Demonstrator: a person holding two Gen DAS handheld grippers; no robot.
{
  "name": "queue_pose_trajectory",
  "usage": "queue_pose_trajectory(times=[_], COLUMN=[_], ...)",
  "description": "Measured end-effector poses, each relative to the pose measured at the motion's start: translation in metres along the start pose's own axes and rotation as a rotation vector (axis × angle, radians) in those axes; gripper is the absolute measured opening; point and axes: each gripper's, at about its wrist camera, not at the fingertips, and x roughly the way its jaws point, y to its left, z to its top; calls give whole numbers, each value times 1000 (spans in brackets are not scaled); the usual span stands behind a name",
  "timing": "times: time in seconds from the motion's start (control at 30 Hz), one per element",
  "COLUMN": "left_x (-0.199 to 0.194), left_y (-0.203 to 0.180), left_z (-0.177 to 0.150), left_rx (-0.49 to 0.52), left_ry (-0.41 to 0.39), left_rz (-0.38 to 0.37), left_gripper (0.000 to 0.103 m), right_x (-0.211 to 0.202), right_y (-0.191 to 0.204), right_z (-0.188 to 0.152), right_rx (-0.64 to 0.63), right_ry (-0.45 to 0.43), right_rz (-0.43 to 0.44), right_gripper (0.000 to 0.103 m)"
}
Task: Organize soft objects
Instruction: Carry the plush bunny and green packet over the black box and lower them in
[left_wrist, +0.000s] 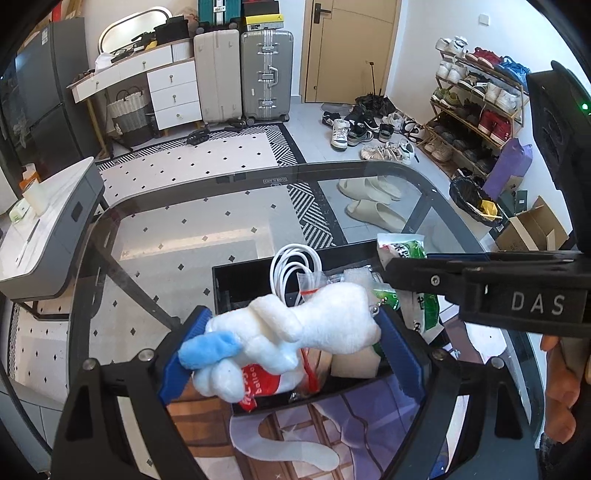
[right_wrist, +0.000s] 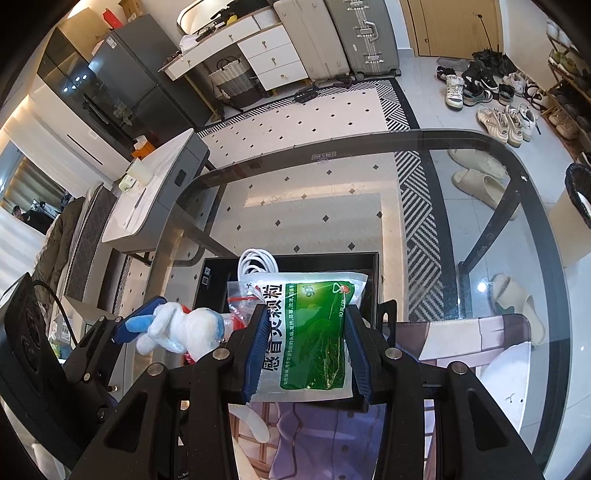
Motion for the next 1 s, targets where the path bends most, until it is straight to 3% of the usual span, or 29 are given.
queue_pose_trajectory(times=[0.73,0.83,1.0], left_x=[37,37,35], left_y=[3,1,-2], left_z=[-6,-6,-5], left_rx=[7,14,12], left_ry=[45,46,55], left_rz=[-15,-10,-28], left_gripper=[91,92,103], right_x=[52,51,44], right_y=[-8,-10,-8], right_z=[5,6,5], right_rx=[-18,-13,-13], right_ry=[72,72,70], right_rz=[-7,3,-4], right_gripper=[41,44,55])
